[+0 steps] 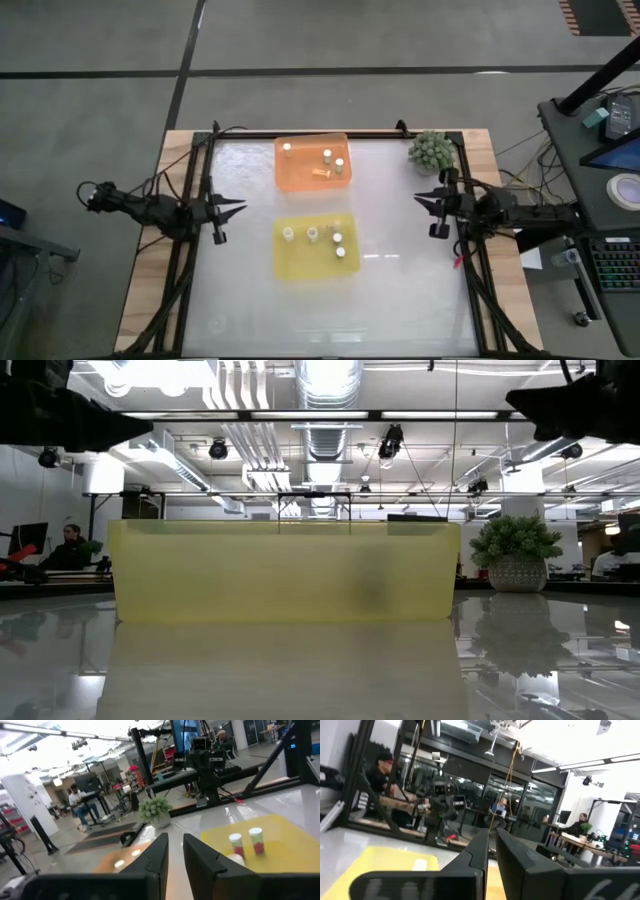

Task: Pick and place medicine bottles into bin by pill shape (circle, oval)
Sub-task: Return to Home Position

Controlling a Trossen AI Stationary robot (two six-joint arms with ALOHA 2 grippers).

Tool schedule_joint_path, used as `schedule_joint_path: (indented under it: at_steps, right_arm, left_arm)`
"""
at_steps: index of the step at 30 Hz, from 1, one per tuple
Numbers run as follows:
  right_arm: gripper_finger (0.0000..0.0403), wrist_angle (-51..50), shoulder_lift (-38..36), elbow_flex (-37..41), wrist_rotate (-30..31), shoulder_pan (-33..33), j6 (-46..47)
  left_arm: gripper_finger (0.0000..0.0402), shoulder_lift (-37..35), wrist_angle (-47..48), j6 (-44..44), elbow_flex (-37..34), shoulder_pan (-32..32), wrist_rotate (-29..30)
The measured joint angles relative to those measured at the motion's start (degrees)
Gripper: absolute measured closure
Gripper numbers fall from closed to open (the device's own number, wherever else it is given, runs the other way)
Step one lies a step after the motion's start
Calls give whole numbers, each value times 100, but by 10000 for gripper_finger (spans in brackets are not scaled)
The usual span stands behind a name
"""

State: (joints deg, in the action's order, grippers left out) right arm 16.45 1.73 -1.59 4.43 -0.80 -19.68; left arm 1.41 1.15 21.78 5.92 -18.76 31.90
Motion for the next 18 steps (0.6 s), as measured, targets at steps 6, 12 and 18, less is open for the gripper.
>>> schedule_joint_path:
  at_steps: [6, 12, 18]
  right_arm:
    - [377, -201, -110, 50, -8, 0, -151]
    - [377, -498, -54, 86, -38, 0, 401]
    - [376, -725, -51, 86, 11, 0, 1224]
  left_arm:
    - [359, -2, -53, -440, -292, 0, 9]
    - [359, 19, -557, -485, -541, 2, 66]
    - [359, 44, -563, -316, -547, 2, 286]
